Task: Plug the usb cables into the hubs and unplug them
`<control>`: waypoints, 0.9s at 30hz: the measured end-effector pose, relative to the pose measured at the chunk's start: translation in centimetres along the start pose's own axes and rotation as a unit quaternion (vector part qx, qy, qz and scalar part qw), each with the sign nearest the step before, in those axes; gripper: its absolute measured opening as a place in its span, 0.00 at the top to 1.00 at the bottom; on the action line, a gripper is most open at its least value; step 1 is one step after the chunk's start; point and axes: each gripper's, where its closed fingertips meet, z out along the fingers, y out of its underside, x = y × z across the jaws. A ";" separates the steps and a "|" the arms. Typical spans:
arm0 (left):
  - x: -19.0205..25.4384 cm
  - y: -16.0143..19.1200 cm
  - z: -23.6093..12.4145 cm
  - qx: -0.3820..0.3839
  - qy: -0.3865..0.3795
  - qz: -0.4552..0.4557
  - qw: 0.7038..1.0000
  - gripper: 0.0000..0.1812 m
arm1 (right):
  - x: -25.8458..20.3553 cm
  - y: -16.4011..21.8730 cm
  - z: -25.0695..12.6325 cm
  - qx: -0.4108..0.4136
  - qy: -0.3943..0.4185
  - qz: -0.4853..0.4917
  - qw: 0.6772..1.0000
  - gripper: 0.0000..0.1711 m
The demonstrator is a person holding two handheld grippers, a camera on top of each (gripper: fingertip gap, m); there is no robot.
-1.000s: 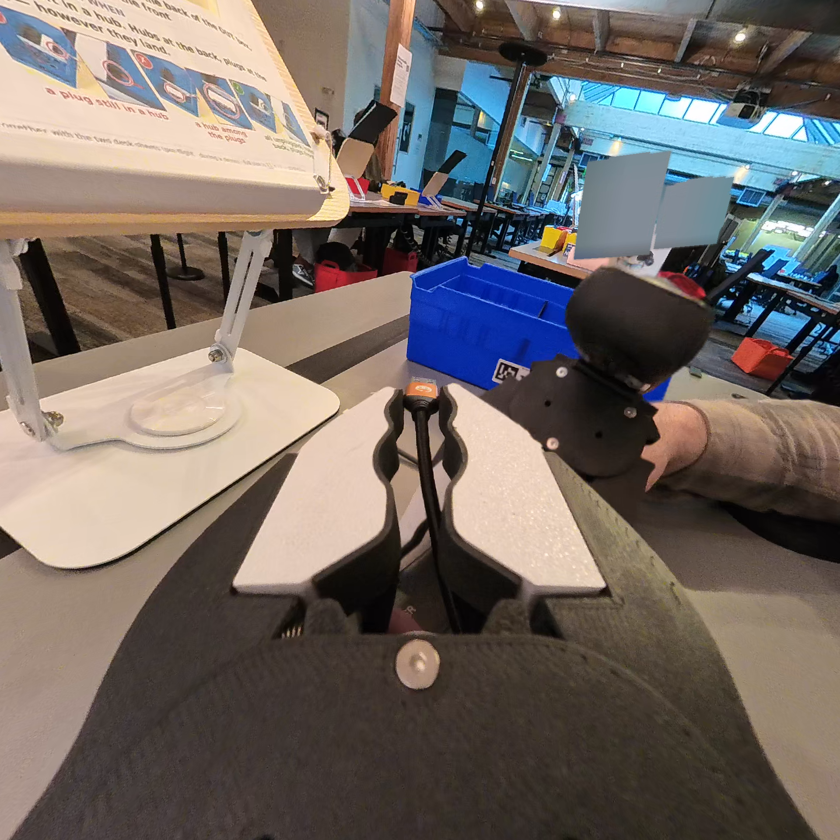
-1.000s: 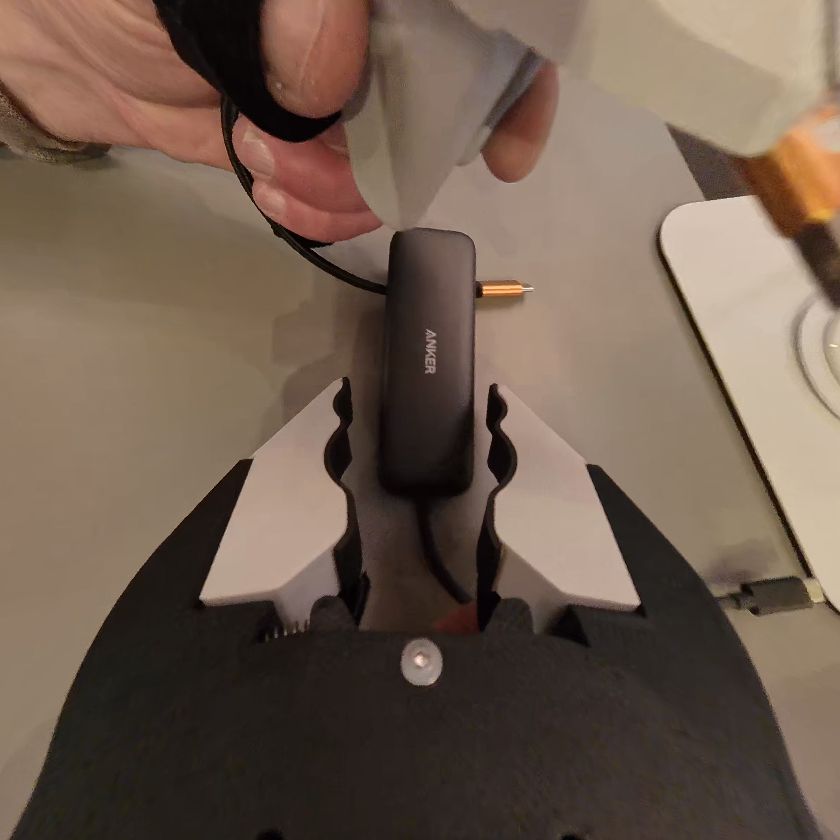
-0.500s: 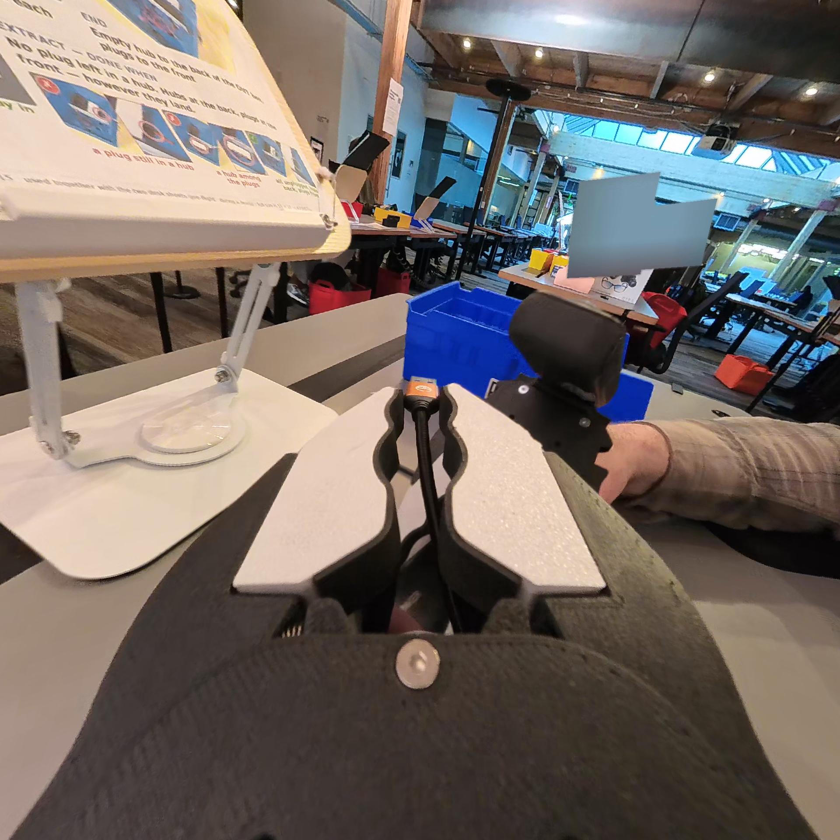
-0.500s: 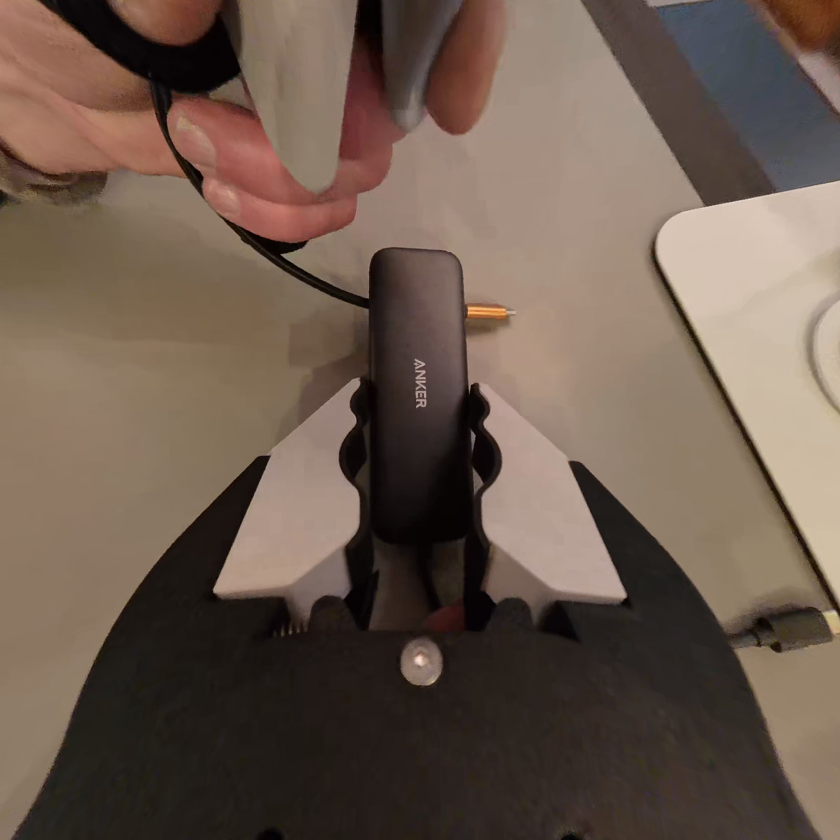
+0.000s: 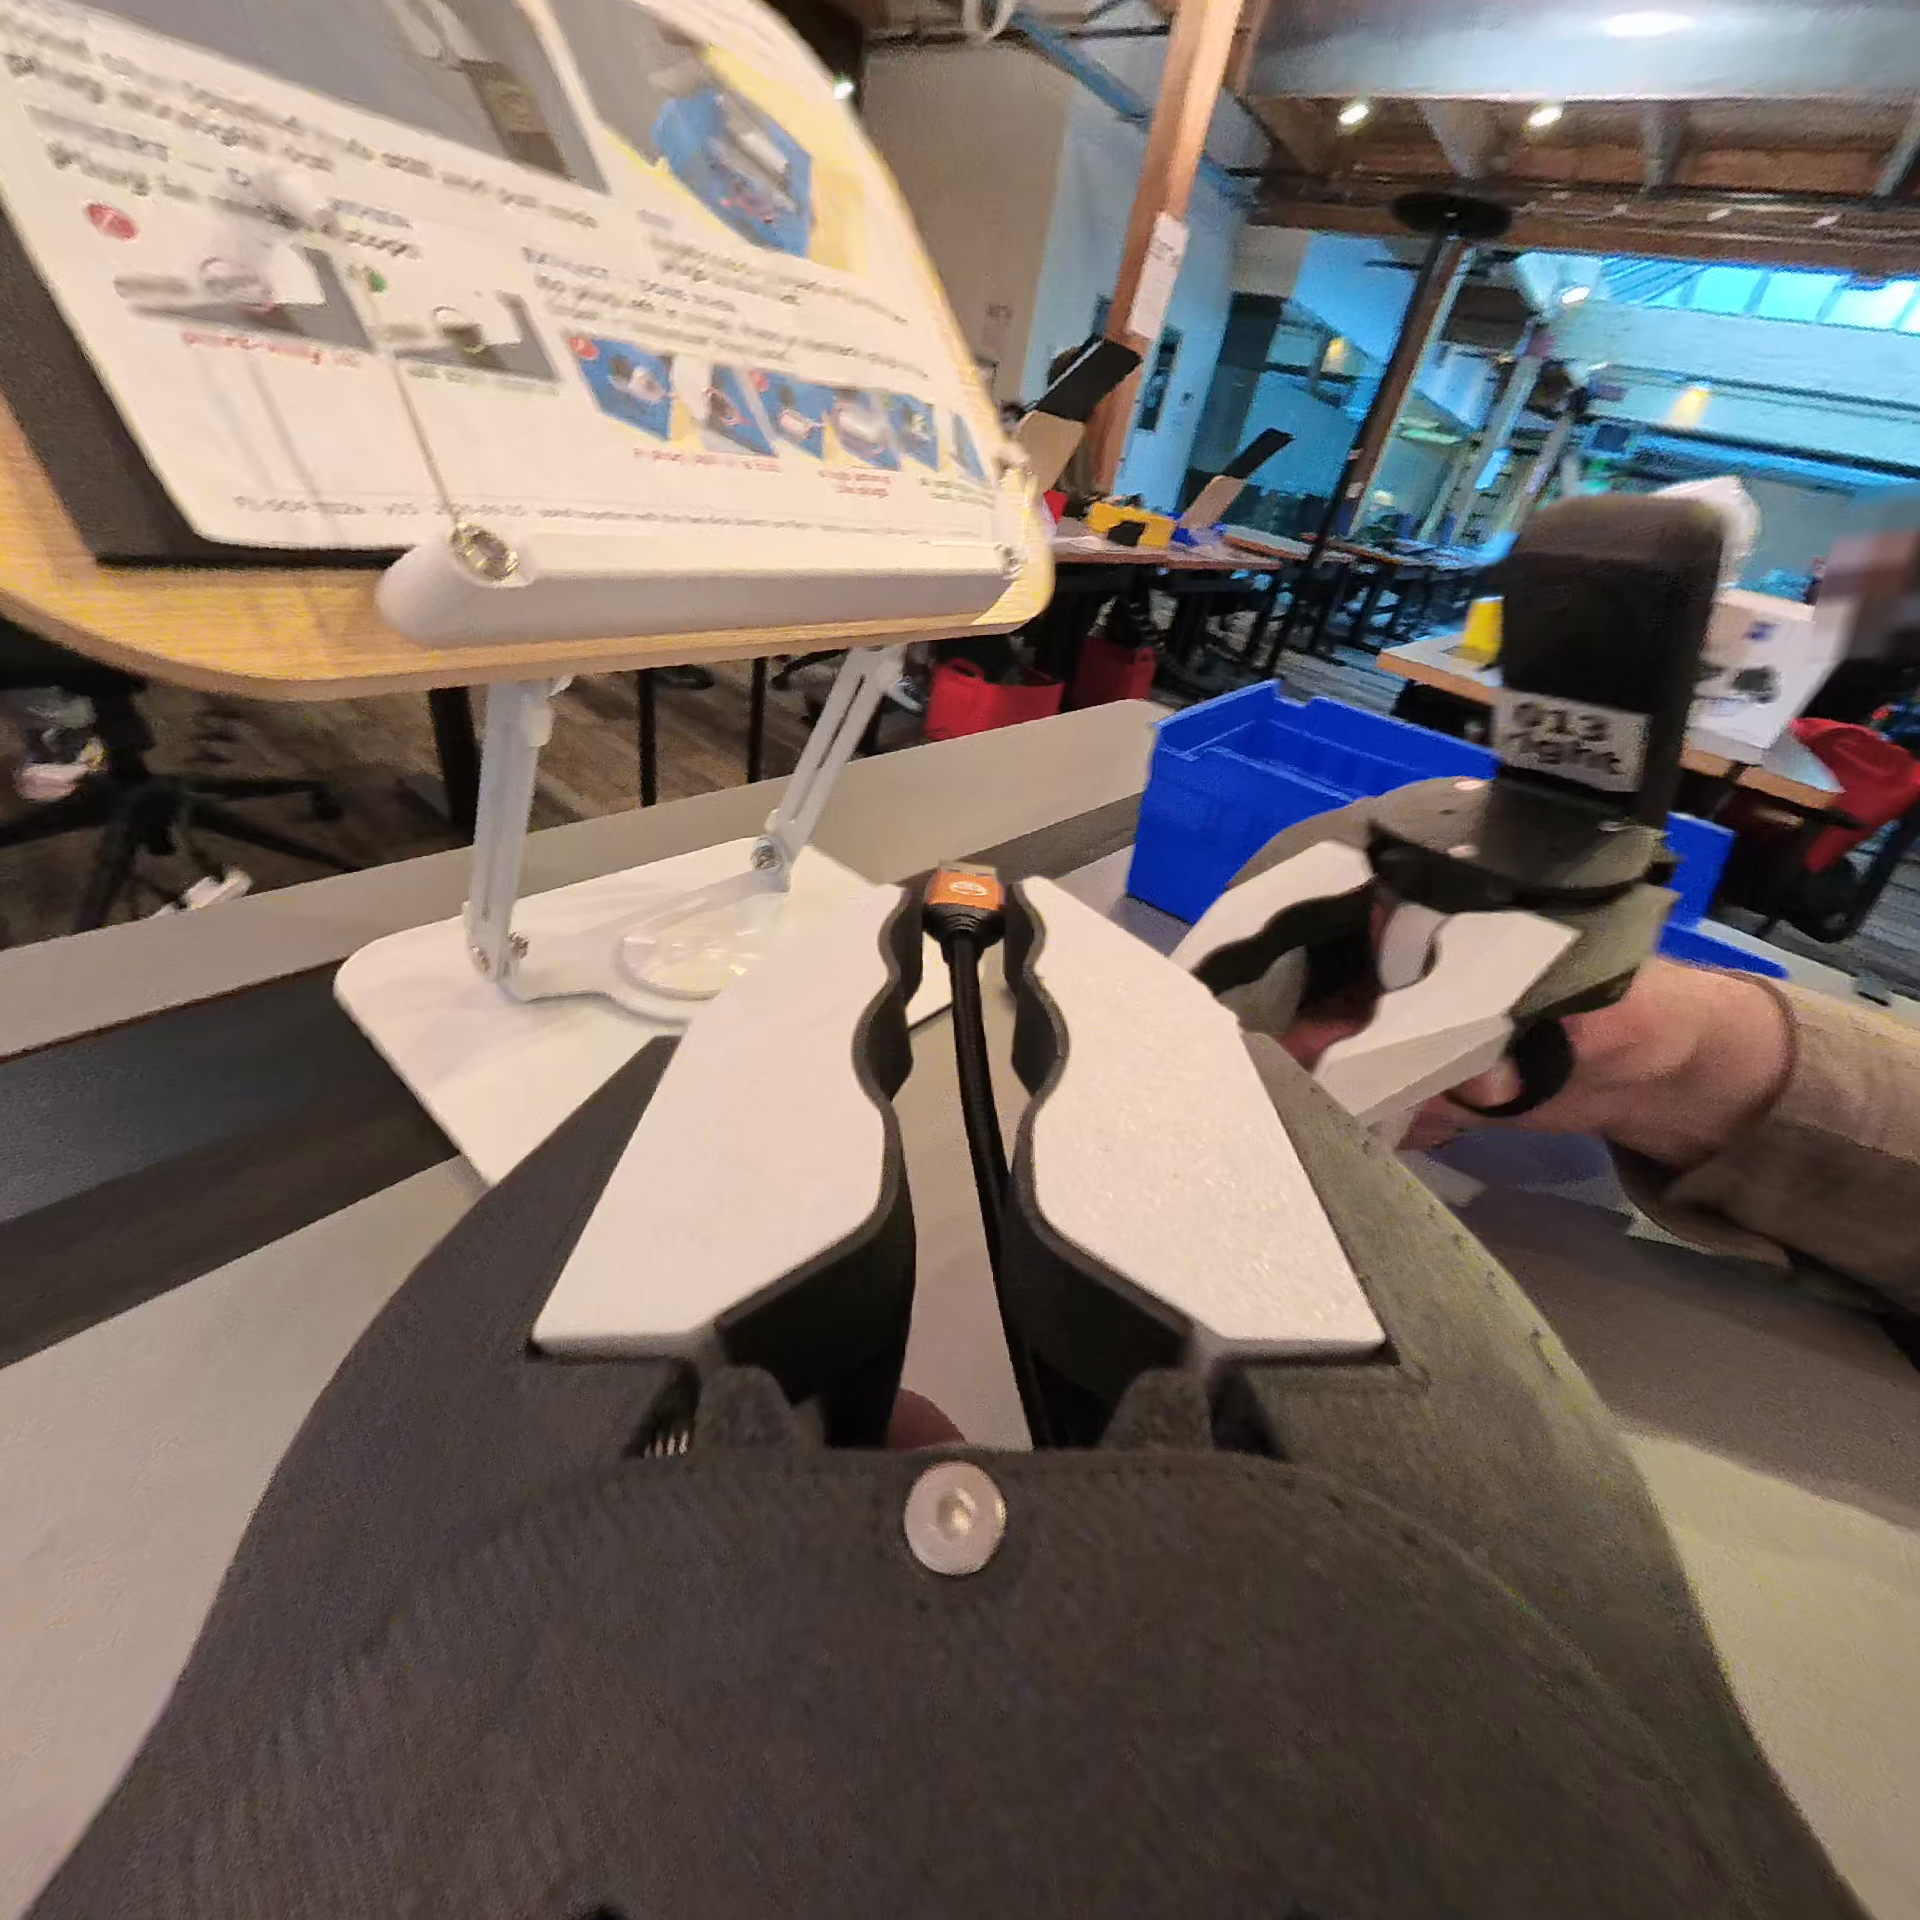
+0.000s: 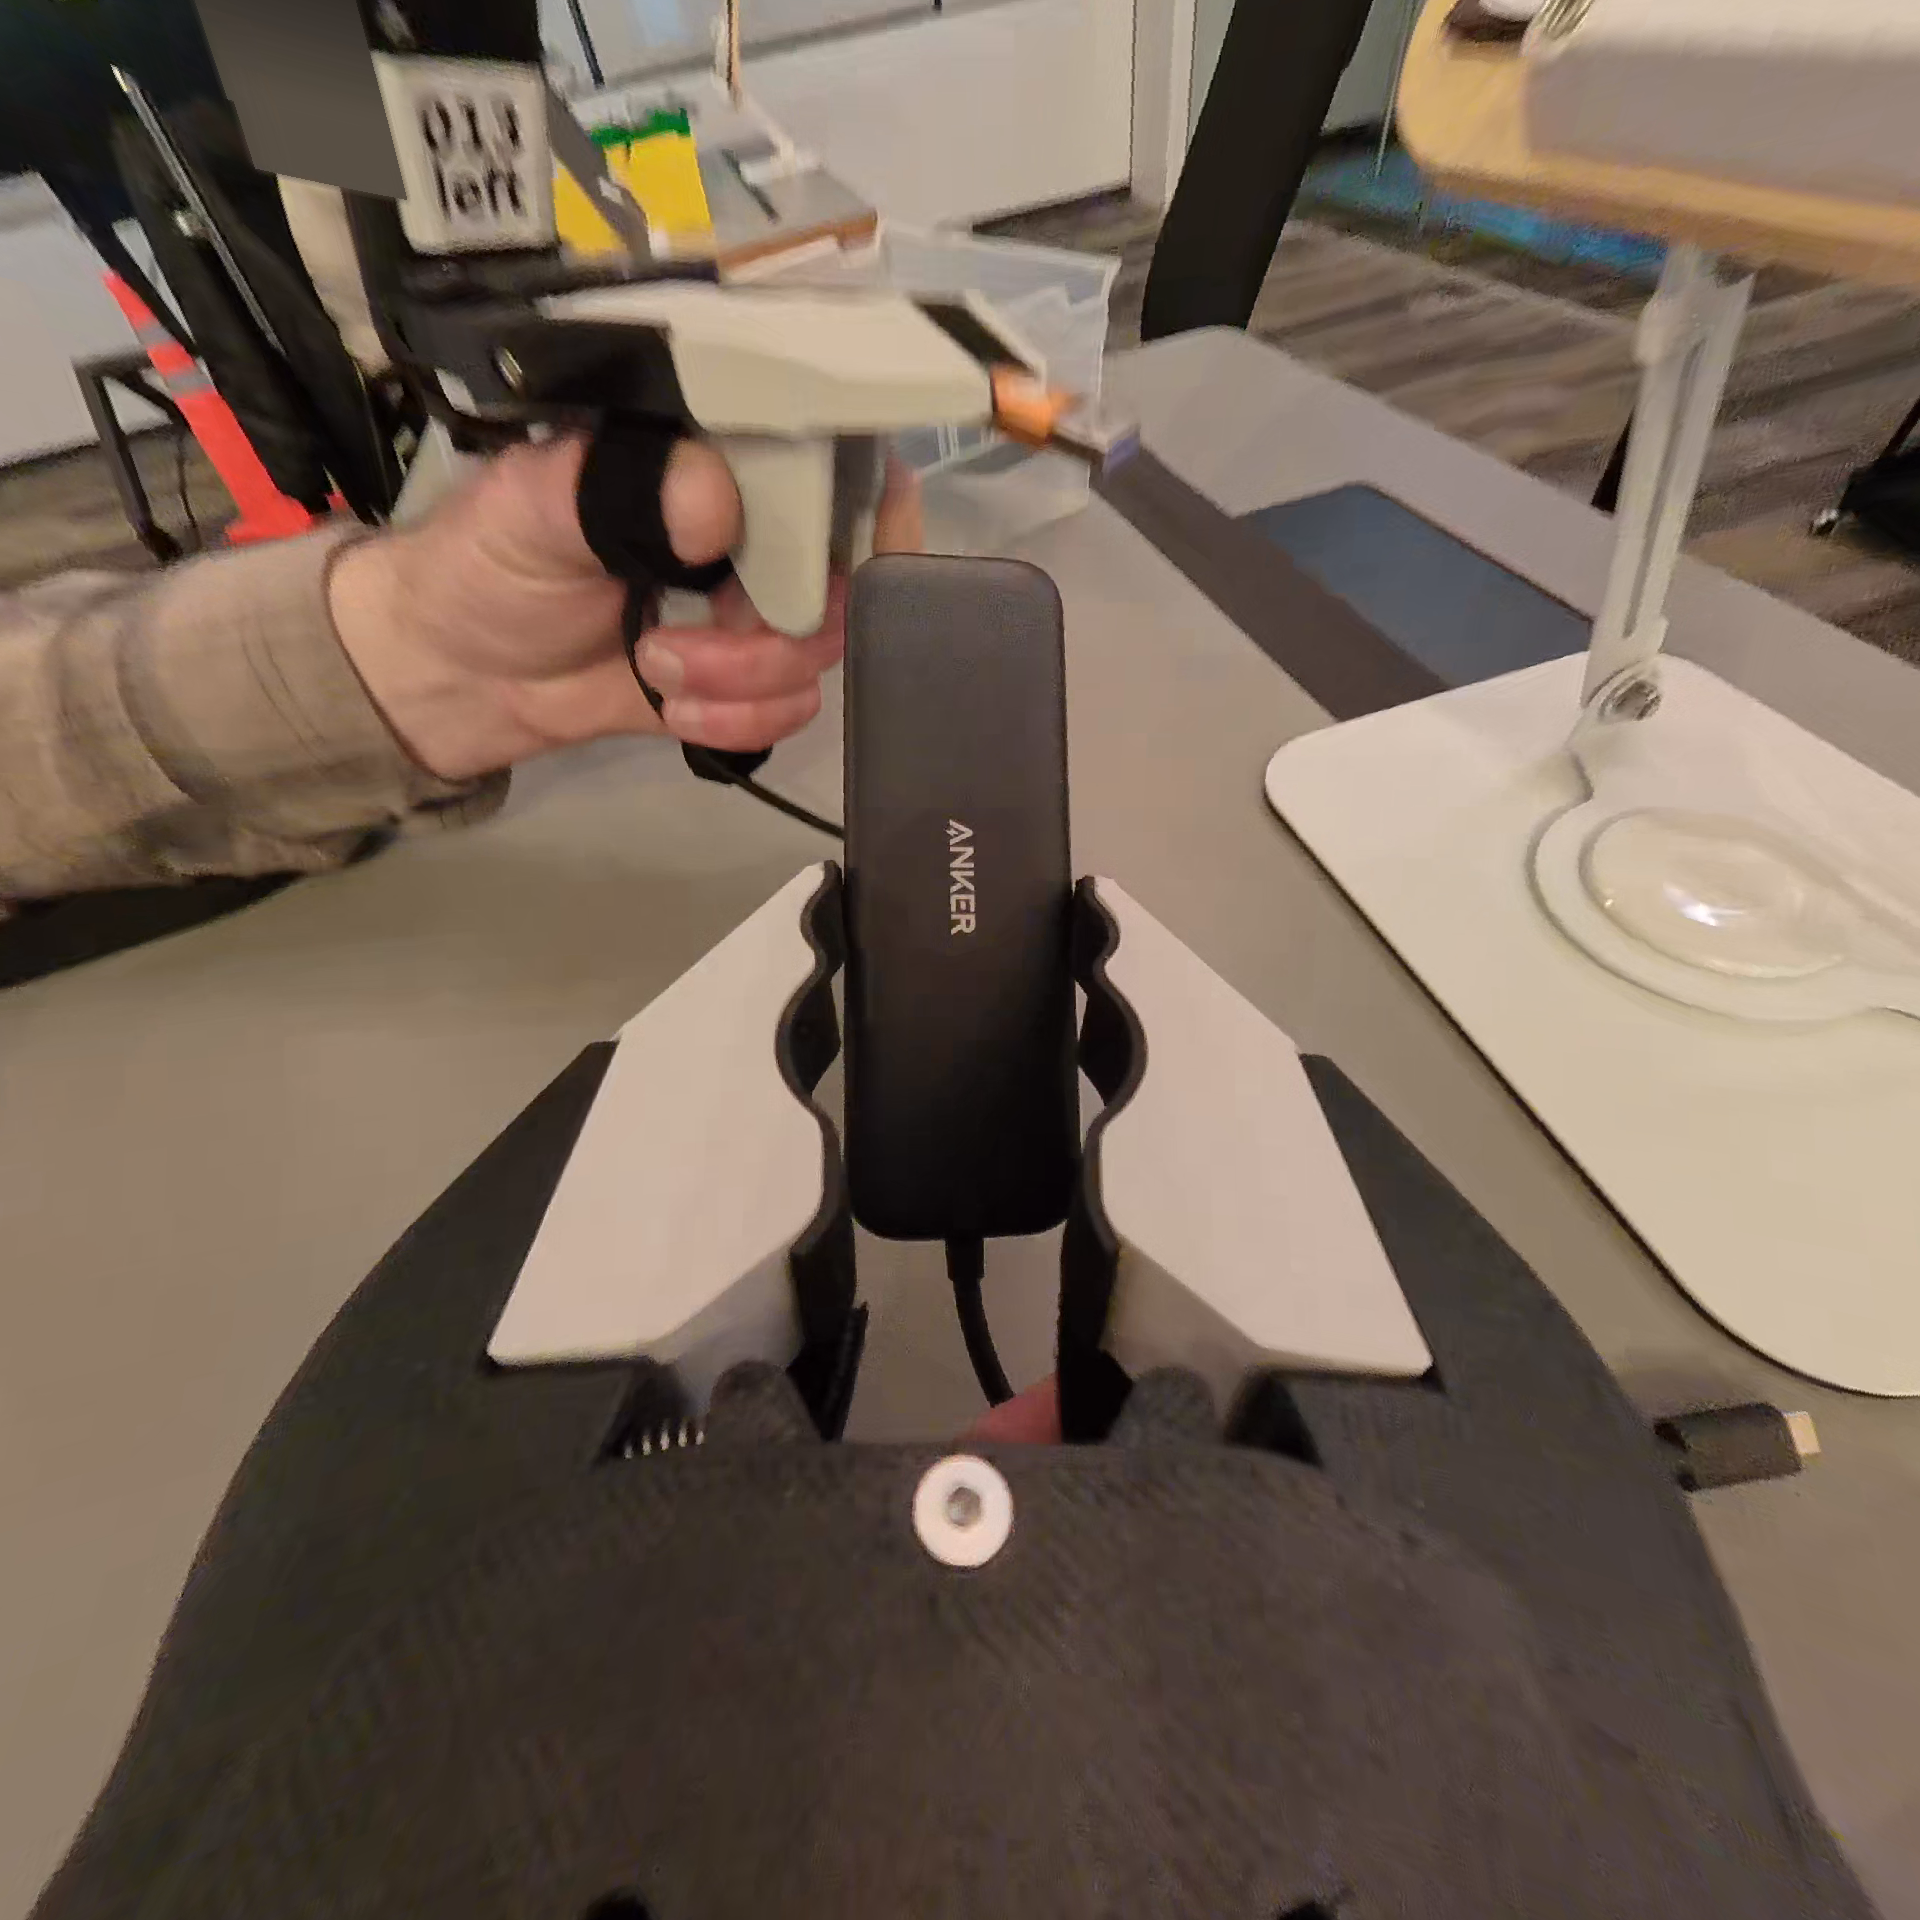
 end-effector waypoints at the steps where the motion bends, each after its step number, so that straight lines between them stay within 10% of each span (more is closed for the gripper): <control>1: -0.5 0.3 0.1 -0.007 -0.016 -0.003 1.000 0.92 | 0.1 -0.4 -0.2 0.013 0.001 0.006 1.000 0.76; 27: 2.8 5.2 2.9 -0.103 -0.015 -0.008 0.995 0.92 | -0.6 0.1 0.8 0.007 0.024 -0.044 0.999 0.75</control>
